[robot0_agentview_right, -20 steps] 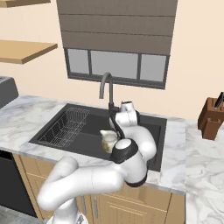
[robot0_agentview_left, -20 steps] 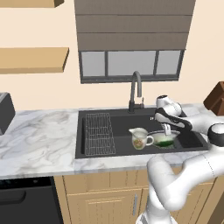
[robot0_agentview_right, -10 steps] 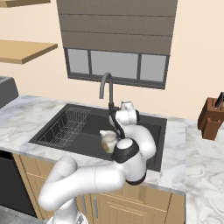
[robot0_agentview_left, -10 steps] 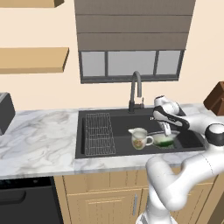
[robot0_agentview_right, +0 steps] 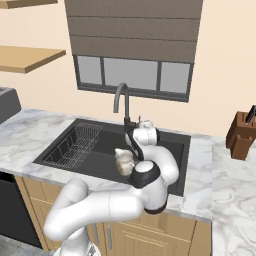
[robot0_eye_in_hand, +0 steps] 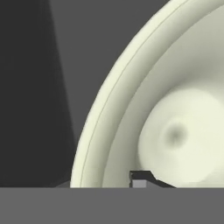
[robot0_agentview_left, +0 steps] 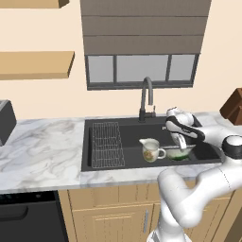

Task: Pick the bowl and cup and place them in the sink. Then turn on the water.

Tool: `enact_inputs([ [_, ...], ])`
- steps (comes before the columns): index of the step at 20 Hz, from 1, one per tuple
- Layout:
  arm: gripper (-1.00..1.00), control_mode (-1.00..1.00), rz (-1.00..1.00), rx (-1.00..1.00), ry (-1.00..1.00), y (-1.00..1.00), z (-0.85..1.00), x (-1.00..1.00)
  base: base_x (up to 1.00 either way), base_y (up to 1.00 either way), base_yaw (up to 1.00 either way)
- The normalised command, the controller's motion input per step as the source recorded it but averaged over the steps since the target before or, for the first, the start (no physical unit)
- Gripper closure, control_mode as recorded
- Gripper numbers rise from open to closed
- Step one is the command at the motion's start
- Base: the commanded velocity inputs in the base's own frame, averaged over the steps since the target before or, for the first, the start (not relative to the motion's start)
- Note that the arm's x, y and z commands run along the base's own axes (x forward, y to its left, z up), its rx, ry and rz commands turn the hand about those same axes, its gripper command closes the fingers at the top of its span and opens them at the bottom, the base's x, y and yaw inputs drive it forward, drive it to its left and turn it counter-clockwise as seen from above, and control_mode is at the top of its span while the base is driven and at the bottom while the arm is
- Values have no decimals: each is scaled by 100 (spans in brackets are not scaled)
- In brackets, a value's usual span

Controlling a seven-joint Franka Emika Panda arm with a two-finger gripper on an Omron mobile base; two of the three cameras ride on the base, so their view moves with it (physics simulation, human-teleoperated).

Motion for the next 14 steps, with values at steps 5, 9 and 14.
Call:
enact_inputs([
  [5,100,-100,0,0,16,0,-28,-23,0,0,0],
  [9,100,-100,0,0,14,0,-20,-11,0,0,0],
  [14,100,-100,0,0,2,0,-10,-9,0,0,0],
])
